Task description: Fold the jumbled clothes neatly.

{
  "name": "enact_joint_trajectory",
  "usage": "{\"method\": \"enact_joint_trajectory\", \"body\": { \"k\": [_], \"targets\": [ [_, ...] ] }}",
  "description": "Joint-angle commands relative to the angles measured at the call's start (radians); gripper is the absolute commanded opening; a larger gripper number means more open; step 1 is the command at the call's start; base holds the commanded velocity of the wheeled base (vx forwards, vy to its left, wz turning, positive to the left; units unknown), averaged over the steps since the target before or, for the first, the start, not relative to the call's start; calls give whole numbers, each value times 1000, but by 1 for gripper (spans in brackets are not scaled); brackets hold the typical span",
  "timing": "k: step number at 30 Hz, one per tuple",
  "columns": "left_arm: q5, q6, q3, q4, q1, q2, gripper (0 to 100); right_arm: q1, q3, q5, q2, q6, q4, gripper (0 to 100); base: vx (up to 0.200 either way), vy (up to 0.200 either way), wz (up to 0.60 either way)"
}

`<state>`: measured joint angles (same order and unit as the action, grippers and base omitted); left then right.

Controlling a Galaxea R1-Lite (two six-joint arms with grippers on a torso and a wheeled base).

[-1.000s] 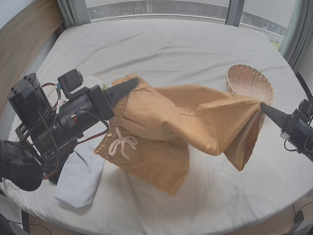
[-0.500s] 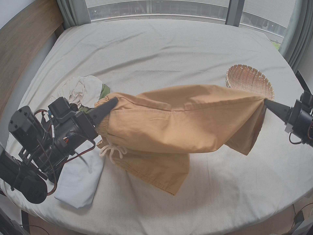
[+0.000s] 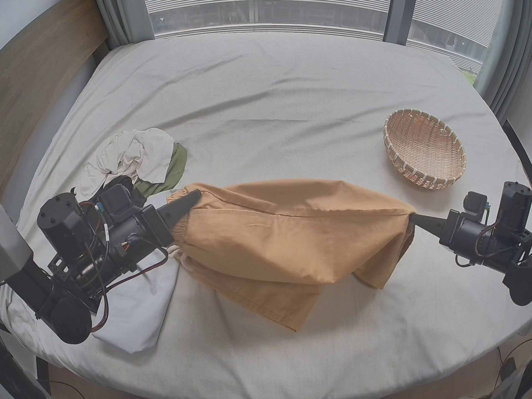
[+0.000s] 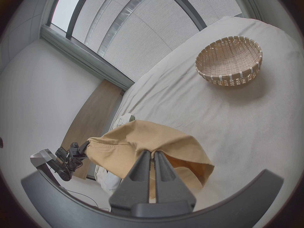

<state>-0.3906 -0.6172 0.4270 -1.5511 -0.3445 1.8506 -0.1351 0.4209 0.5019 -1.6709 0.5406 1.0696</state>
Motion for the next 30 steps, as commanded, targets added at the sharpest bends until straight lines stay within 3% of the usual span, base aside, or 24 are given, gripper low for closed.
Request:
{"method": "enact_joint_trajectory", "body": {
  "k": [1,4,5,14,18,30],
  "targets": [
    [-4,-4,-8,2,2,13,0,-11,-56,20,-119,5,110,0,0,0,0],
    [-4,-4,-1,2,4,21,0,-12,-60,33,-122,10,133,0,0,0,0],
    [-4,-4,4,2,7,30,0,-12,-60,38,-122,12,136,100,0,0,0],
    [-1,-1,7,0,4,30,0,-44,-42,49,-188,15,147,100,0,0,0],
    [-1,-1,7,0,2,28,0,-60,-34,44,-251,19,219,100,0,0,0],
    [3,2,22,0,5,36,0,-41,-39,-20,-414,15,293,100,0,0,0]
  ]
}}
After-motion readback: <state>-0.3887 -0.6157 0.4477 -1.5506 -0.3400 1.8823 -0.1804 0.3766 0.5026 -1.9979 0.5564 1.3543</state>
